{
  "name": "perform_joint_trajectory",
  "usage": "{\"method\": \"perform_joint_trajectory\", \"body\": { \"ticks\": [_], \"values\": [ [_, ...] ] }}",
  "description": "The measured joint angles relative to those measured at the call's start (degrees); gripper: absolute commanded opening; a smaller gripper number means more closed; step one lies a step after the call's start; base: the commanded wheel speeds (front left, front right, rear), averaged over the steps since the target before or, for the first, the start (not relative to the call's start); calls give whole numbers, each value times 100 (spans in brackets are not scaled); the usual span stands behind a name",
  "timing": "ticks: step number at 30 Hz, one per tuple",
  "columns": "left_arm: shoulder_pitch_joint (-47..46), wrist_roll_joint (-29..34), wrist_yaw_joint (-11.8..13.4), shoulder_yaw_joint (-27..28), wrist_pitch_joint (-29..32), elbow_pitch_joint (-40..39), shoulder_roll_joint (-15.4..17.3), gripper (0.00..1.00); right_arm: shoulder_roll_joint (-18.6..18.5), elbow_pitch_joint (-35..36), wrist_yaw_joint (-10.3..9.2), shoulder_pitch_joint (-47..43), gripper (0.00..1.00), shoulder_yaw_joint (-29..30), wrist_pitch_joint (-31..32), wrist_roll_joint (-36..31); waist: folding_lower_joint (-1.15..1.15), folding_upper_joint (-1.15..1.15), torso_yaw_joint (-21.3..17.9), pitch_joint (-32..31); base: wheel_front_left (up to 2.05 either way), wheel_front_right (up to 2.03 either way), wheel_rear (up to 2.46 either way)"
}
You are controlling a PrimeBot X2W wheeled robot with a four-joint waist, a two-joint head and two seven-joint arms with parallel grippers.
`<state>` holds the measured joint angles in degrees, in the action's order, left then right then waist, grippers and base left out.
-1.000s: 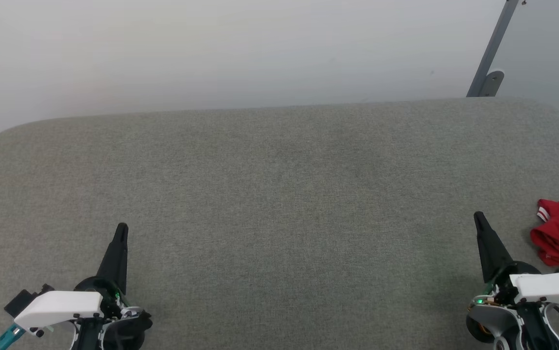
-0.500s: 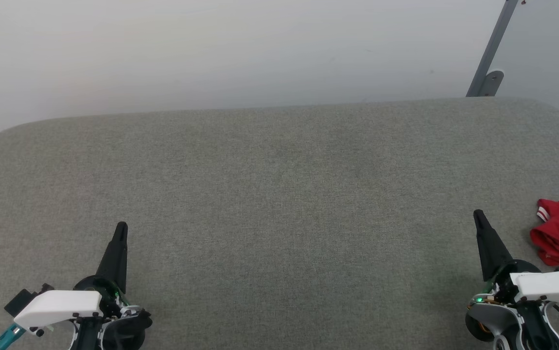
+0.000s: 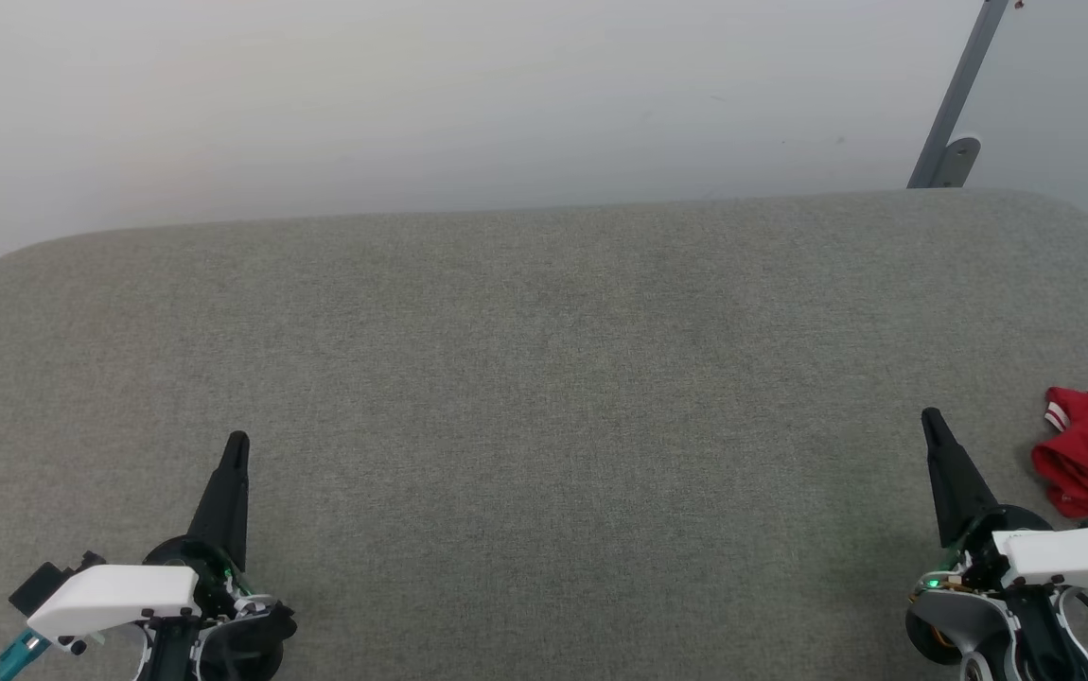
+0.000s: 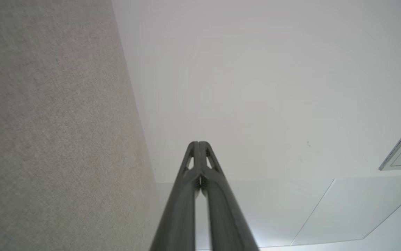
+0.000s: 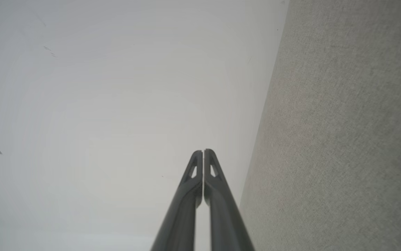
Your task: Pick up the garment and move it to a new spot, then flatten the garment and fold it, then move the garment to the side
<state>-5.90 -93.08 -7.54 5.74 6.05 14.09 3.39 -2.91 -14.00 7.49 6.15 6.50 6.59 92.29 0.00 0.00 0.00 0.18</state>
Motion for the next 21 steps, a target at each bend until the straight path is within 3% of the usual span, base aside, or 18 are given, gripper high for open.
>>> {"method": "perform_joint_trajectory", "body": {
  "ticks": [21],
  "values": [
    [0, 16, 0, 16, 8, 0, -11, 0, 1, 0, 0, 0, 0, 0, 0, 0, 0, 0, 0, 0, 0, 0, 0]
  ]
}}
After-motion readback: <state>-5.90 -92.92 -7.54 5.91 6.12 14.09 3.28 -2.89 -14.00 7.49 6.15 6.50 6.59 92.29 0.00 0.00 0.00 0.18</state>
